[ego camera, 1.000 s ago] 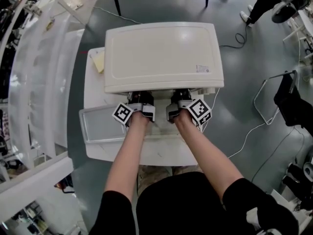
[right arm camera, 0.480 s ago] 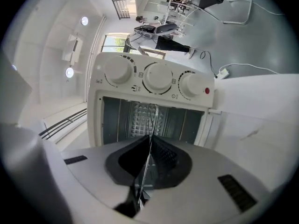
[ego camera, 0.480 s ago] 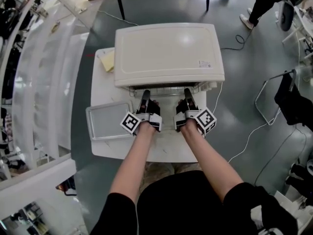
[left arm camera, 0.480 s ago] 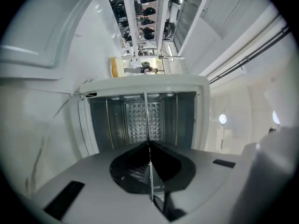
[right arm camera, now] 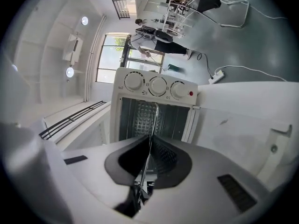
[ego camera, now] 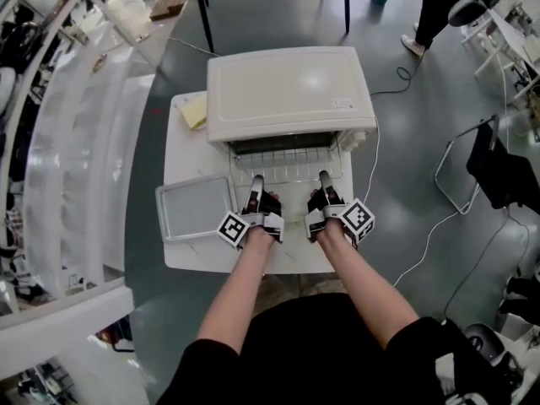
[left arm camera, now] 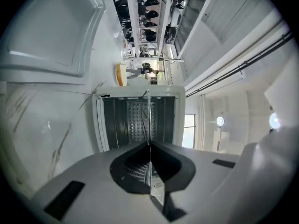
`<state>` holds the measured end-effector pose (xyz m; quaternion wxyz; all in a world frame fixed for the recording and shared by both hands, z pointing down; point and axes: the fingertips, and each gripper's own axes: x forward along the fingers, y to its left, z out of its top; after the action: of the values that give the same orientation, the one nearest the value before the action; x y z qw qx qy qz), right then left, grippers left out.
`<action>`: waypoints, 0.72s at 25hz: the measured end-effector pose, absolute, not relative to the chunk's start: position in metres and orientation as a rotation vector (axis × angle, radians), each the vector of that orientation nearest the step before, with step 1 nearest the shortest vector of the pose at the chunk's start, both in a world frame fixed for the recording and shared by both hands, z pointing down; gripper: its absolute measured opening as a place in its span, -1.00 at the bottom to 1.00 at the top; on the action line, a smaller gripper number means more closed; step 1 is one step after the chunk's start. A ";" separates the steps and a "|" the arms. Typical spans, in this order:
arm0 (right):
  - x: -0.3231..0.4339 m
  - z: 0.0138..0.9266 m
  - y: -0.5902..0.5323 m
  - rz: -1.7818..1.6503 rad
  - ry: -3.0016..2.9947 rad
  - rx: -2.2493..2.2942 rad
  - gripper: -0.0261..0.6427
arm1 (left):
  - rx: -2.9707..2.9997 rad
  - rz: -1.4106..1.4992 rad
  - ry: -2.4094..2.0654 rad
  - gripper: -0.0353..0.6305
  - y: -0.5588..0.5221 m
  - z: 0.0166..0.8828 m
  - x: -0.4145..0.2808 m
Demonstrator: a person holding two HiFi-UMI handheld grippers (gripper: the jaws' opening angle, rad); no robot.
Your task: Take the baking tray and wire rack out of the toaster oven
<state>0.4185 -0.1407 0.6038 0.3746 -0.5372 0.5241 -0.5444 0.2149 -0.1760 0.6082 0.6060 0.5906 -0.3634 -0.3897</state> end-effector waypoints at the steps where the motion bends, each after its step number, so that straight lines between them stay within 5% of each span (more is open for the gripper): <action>1: 0.418 0.603 -0.134 -1.394 1.330 -1.381 -0.81 | 1.363 -0.901 -0.828 -0.84 -0.170 0.606 0.214; 18: 0.383 0.579 -0.015 -1.388 1.405 -1.438 -0.77 | 1.474 -0.842 -0.697 -0.84 -0.067 0.566 0.186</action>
<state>0.3825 -0.0152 0.5791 0.3424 -0.5530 0.5403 -0.5339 0.1859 -0.0668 0.5661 0.6078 0.6378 -0.3016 -0.3645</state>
